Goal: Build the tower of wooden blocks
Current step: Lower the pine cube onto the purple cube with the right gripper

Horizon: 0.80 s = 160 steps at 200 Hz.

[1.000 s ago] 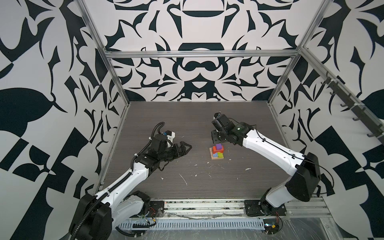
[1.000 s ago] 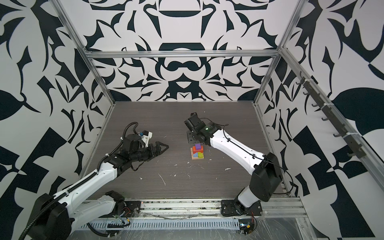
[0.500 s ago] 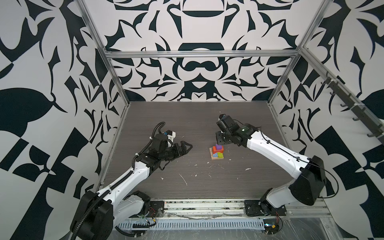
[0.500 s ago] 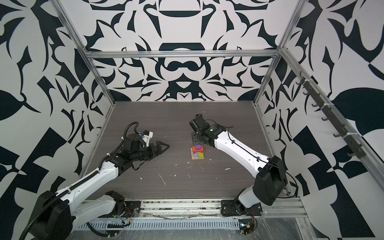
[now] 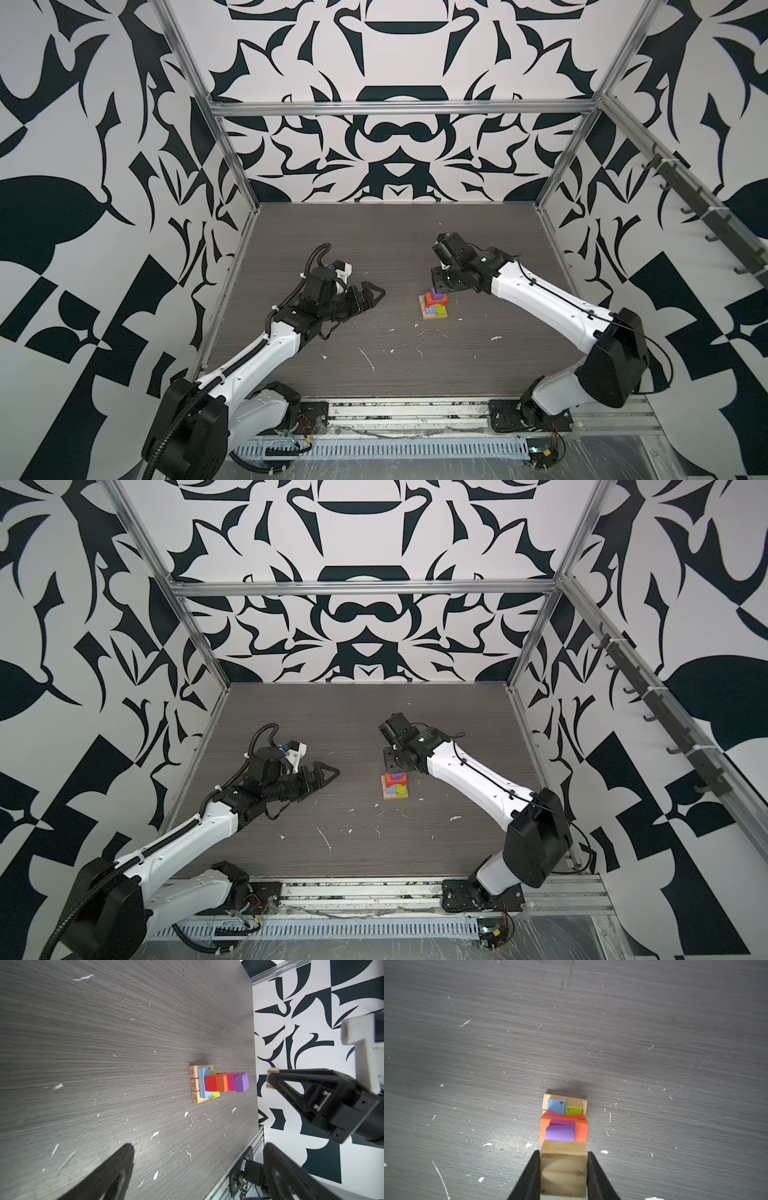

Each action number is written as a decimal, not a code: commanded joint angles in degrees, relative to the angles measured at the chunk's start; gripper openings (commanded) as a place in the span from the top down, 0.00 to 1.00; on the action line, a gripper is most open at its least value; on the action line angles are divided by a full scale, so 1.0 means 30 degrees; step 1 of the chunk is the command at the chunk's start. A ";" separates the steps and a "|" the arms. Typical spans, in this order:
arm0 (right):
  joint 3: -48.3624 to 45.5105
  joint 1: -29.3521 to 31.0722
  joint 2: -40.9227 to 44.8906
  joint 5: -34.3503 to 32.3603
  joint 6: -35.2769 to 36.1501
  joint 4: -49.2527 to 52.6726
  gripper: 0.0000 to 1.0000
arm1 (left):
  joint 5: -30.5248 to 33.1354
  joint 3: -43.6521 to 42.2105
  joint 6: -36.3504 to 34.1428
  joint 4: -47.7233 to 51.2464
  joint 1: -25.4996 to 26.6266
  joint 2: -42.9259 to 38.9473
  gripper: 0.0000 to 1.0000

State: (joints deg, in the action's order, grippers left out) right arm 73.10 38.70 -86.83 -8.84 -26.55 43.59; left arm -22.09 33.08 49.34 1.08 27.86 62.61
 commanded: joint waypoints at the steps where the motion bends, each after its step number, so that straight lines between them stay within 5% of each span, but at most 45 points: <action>1: 0.0400 -0.0067 0.0033 0.0277 0.0213 0.0363 0.67 | -0.0166 -0.0048 0.0056 -0.0361 -0.0057 0.0063 0.00; 160: 0.0523 -0.0051 -0.0900 0.0780 0.0380 0.0405 0.67 | -0.0123 -0.0480 0.0233 -0.0536 -0.0057 -0.0244 0.01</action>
State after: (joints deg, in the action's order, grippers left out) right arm 73.14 38.70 -89.84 -6.59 -25.52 45.32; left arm -22.11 32.97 49.71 0.21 27.86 62.70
